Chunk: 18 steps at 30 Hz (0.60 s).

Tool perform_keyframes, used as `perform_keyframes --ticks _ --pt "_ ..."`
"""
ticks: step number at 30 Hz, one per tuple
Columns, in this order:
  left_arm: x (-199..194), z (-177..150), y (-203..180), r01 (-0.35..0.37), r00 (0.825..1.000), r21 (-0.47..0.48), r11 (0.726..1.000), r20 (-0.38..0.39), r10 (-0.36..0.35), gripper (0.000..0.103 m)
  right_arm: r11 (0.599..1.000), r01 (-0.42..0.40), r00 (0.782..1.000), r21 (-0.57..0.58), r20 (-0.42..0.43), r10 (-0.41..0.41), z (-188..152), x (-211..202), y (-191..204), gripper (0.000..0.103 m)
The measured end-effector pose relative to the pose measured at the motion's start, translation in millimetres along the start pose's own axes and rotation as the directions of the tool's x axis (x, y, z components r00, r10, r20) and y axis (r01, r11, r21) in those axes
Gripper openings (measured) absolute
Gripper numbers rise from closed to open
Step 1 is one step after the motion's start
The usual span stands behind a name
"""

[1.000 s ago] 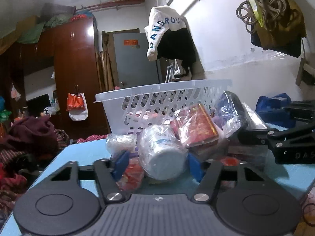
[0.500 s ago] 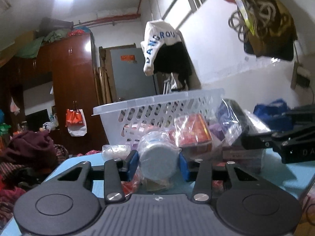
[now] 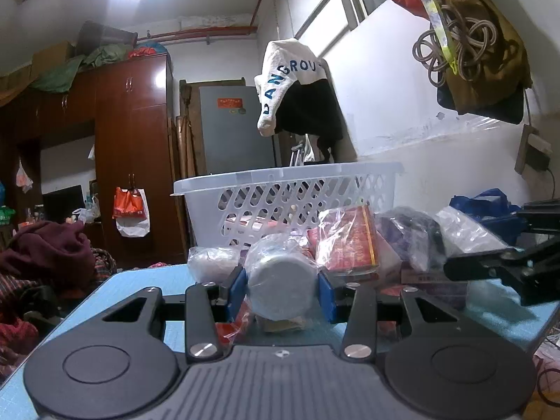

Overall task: Organize objects
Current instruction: 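Grasp the bagged white round container with the left tool while the right tool grasps a bagged grey box, then lift both bagged items over the basket and open both tools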

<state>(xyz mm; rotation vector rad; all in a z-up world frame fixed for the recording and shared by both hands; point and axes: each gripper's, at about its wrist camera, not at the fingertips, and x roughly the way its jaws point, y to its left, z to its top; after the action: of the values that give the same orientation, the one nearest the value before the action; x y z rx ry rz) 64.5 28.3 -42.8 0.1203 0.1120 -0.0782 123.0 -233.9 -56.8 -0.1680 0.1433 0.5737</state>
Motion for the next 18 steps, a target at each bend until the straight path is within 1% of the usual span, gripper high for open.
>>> perform_keyframes --ticks 3,5,7,11,14,18 --pt "-1.2 -1.0 0.0 0.001 1.000 -0.002 1.000 0.002 -0.001 0.047 1.000 -0.021 1.000 0.013 -0.009 0.021 -3.5 -7.5 -3.5 0.073" --pt "-1.2 -0.9 0.5 0.000 1.000 -0.002 1.000 0.001 0.000 0.048 0.999 -0.032 0.999 0.011 -0.032 0.032 -6.0 -8.1 -5.8 0.062" --pt "-1.1 -0.4 0.4 0.000 1.000 -0.001 1.000 0.002 0.000 0.048 0.999 -0.032 0.998 0.012 -0.049 0.033 -7.8 -7.1 -7.7 0.045" --pt "-3.1 -2.3 1.9 0.003 1.000 0.001 1.000 0.013 -0.003 0.047 1.000 -0.017 0.999 0.024 -0.034 0.018 -8.4 -15.3 -11.6 0.041" --pt "-9.6 -3.4 2.8 0.005 0.999 0.000 1.000 0.048 -0.005 0.047 0.999 -0.007 1.000 0.038 -0.002 0.007 -3.5 -25.9 -15.4 0.039" --pt "-16.5 0.7 6.0 0.001 0.996 -0.012 1.000 0.084 0.000 0.047 0.998 -0.007 0.999 0.062 0.032 0.005 5.6 -29.6 -21.8 0.038"
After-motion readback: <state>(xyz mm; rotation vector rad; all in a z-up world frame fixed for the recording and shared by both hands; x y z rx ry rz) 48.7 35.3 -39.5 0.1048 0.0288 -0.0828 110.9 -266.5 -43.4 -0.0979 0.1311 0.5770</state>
